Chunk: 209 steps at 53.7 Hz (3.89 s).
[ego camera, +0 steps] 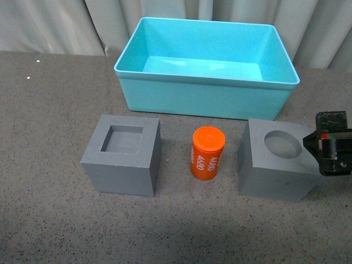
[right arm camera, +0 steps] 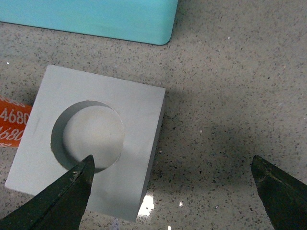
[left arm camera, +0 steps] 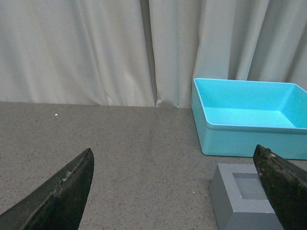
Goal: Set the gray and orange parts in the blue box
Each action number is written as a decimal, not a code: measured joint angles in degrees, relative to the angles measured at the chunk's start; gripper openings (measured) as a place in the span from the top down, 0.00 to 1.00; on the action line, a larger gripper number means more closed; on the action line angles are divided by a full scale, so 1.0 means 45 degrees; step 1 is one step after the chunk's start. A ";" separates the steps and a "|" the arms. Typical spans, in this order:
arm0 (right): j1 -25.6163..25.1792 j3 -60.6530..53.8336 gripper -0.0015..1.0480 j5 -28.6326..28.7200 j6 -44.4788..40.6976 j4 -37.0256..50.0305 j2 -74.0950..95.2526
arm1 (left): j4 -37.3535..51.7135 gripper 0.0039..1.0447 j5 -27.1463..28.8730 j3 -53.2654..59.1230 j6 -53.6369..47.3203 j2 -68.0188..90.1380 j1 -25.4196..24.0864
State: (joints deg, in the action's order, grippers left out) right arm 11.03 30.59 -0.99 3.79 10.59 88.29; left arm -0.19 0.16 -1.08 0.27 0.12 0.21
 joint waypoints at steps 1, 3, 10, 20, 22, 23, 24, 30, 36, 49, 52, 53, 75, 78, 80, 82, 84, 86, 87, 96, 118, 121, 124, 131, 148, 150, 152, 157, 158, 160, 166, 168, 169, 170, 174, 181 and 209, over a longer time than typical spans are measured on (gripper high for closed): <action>0.0024 0.0209 0.09 0.0010 0.0121 -0.0068 0.0359 | 0.0000 0.06 0.0000 0.0000 0.0000 0.0000 0.0000; 0.0053 0.0393 0.09 0.0063 0.0238 -0.0121 0.0699 | 0.0000 0.06 0.0005 0.0000 0.0000 0.0000 0.0000; 0.0175 0.0889 0.09 0.0296 0.0495 -0.0185 0.1632 | 0.0000 0.06 0.0000 0.0000 0.0000 0.0000 0.0000; 0.0398 0.1656 0.33 0.0189 0.1005 -0.0418 0.2618 | 0.0000 0.06 0.0005 0.0000 0.0000 0.0000 0.0000; 0.0423 0.1715 0.36 0.0155 0.1039 -0.0466 0.2642 | 0.0000 0.06 0.0005 0.0000 0.0000 0.0000 0.0000; 0.0437 0.1773 0.39 0.0117 0.1093 -0.0515 0.2671 | 0.0000 0.06 0.0005 0.0000 0.0000 0.0000 0.0000; 0.0452 0.1797 0.41 0.0097 0.1107 -0.0544 0.2686 | 0.0000 0.06 0.0005 0.0000 0.0000 0.0000 0.0000; 0.0539 0.1982 0.56 0.0112 0.1239 -0.0777 0.2773 | 0.0000 0.06 0.0005 0.0000 0.0000 0.0000 0.0000; 0.0559 0.2127 0.70 0.0087 0.1326 -0.1069 0.2793 | 0.0000 0.06 0.0000 0.0000 0.0000 0.0000 0.0000; 0.0403 0.2191 0.83 0.0136 0.1559 -0.1622 0.2433 | 0.0000 0.06 0.0000 0.0000 0.0000 0.0000 0.0000; 0.0350 0.1957 0.83 0.0146 0.1530 -0.1452 0.2127 | 0.0000 0.06 0.0005 0.0000 0.0000 0.0000 0.0000; 0.0316 0.1846 0.83 0.0199 0.1535 -0.1311 0.1962 | 0.0000 0.06 0.0000 0.0000 0.0000 0.0000 0.0000; -0.0058 0.4065 0.83 0.1151 0.1258 -0.1001 -0.0243 | 0.0000 0.06 0.0005 0.0000 0.0000 0.0000 0.0000; -0.0063 0.4828 0.83 0.1088 0.1248 -0.1044 0.0272 | 0.0000 0.06 0.0000 0.0000 0.0000 0.0000 0.0000; -0.0063 0.5285 0.83 0.1025 0.1253 -0.1044 0.0636 | 0.0000 0.06 0.0005 0.0000 0.0000 0.0000 0.0000; -0.0063 0.5756 0.83 0.1001 0.1253 -0.1059 0.1025 | 0.0000 0.06 0.0005 0.0000 0.0000 0.0000 0.0000; -0.0068 0.6392 0.83 0.0913 0.1253 -0.1151 0.1593 | 0.0000 0.06 0.0000 0.0000 0.0000 0.0000 0.0000; -0.0097 0.7164 0.83 0.0865 0.1253 -0.1399 0.2336 | 0.0000 0.06 0.0000 0.0000 0.0000 0.0000 0.0000; -0.0117 0.7465 0.83 0.0840 0.1243 -0.1520 0.2637 | 0.0000 0.06 0.0000 0.0000 0.0000 0.0000 0.0000; -0.0199 0.9709 0.83 0.0767 0.1132 -0.2599 0.5192 | 0.0000 0.06 0.0000 0.0000 0.0000 0.0000 0.0000; -0.0151 1.2818 0.83 0.0588 0.0899 -0.5008 0.8262 | 0.0000 0.06 0.0000 0.0000 0.0000 0.0000 0.0000; -0.0131 1.3017 0.83 0.0588 0.0874 -0.5202 0.8451 | 0.0000 0.06 0.0000 0.0000 0.0000 0.0000 0.0000; -0.0117 1.3245 0.83 0.0588 0.0835 -0.5401 0.8655 | 0.0000 0.06 0.0000 0.0000 0.0000 0.0000 0.0000; -0.0107 1.3459 0.83 0.0617 0.0801 -0.5644 0.8869 | 0.0000 0.06 0.0000 0.0000 0.0000 0.0000 0.0000; -0.0117 1.3231 0.47 0.0976 0.1039 -0.5221 0.8616 | 0.0000 0.06 0.0005 0.0000 0.0000 0.0000 0.0000; -0.0126 1.2934 0.42 0.1112 0.1146 -0.4896 0.8340 | 0.0000 0.06 0.0005 0.0000 0.0000 0.0000 0.0000; -0.0146 1.2201 0.33 0.1350 0.1253 -0.4129 0.7718 | 0.0000 0.06 0.0000 0.0000 0.0000 0.0000 0.0000; -0.0189 1.0064 0.15 0.1501 0.1307 -0.2123 0.5678 | 0.0000 0.06 0.0000 0.0000 0.0000 0.0000 0.0000; -0.0199 0.9641 0.11 0.1520 0.1307 -0.1787 0.5251 | 0.0000 0.06 0.0005 0.0000 0.0000 0.0000 0.0000; -0.0214 0.8767 0.07 0.1554 0.1311 -0.1156 0.4376 | 0.0000 0.06 0.0000 0.0000 0.0000 0.0000 0.0000; -0.0214 0.6105 0.10 0.1501 0.1253 0.0291 0.1991 | 0.0000 0.06 0.0005 0.0000 0.0000 0.0000 0.0000; -0.0204 0.5251 0.09 0.1549 0.1243 0.0631 0.1360 | 0.0000 0.06 0.0005 0.0000 0.0000 0.0000 0.0000; -0.0204 0.4677 0.09 0.1574 0.1234 0.0675 0.0937 | 0.0000 0.06 0.0000 0.0000 -0.0005 0.0000 0.0000; -0.0209 0.4337 0.09 0.1603 0.1219 0.0675 0.0699 | 0.0000 0.06 0.0000 0.0000 0.0000 0.0000 0.0000; -0.0243 0.3128 0.09 0.1875 0.1185 0.0738 -0.0097 | 0.0000 0.06 0.0000 0.0000 0.0000 0.0000 0.0000; -0.0223 0.2186 0.09 0.1540 0.0461 0.0743 -0.0782 | -0.0063 0.06 0.0180 -0.0015 0.0039 0.0053 0.0034; -0.0214 0.2147 0.09 0.1486 0.0087 0.0748 -0.0860 | 0.2346 0.06 0.1817 -0.3929 0.4478 1.1953 0.1511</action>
State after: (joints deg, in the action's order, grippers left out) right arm 10.07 40.25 5.69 4.19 13.96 84.42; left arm 10.37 8.34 -18.76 20.43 53.91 7.01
